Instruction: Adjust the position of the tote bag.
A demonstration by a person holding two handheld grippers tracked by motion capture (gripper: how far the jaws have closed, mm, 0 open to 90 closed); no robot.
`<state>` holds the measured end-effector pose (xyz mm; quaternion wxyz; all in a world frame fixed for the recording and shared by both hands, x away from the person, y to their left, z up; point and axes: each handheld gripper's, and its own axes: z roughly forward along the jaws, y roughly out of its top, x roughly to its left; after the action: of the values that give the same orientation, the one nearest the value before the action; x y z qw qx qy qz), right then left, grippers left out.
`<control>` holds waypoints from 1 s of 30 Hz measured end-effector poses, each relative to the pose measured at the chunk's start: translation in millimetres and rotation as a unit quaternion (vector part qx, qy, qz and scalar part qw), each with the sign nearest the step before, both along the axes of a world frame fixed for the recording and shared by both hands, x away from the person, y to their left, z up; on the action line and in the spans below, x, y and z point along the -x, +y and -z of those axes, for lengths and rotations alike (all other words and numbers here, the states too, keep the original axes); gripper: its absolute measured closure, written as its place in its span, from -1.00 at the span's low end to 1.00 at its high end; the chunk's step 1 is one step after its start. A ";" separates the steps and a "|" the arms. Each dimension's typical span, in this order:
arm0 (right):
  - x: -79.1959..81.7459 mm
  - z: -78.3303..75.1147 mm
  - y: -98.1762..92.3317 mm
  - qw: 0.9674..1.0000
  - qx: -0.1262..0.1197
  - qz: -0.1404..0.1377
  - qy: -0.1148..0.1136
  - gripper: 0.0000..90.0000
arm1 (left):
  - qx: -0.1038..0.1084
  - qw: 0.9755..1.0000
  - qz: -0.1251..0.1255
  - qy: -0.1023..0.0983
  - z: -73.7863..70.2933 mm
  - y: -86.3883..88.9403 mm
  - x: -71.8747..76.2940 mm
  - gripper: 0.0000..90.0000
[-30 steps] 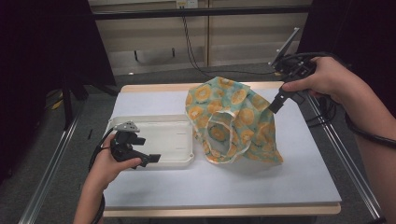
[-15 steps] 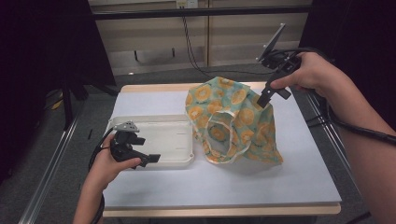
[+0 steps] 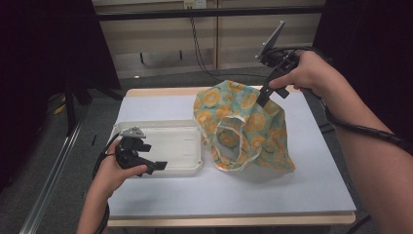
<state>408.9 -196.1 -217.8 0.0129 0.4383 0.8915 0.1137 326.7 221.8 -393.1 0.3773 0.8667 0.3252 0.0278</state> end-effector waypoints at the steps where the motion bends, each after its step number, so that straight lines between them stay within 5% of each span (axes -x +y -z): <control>1: -0.6 0.5 1.6 1.000 -0.001 0.005 0.003 -0.65 | -0.001 1.000 0.000 0.000 0.1 -0.2 -0.2 -0.91; 30: -18.8 9.0 21.5 1.000 -0.015 -0.001 -0.021 -0.35 | -0.005 1.000 0.006 0.005 1.3 -3.1 -0.6 -0.91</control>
<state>427.7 -174.6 -226.7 0.0252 0.4354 0.8895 0.1361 327.3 218.7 -394.3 0.3717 0.8705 0.3218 0.0224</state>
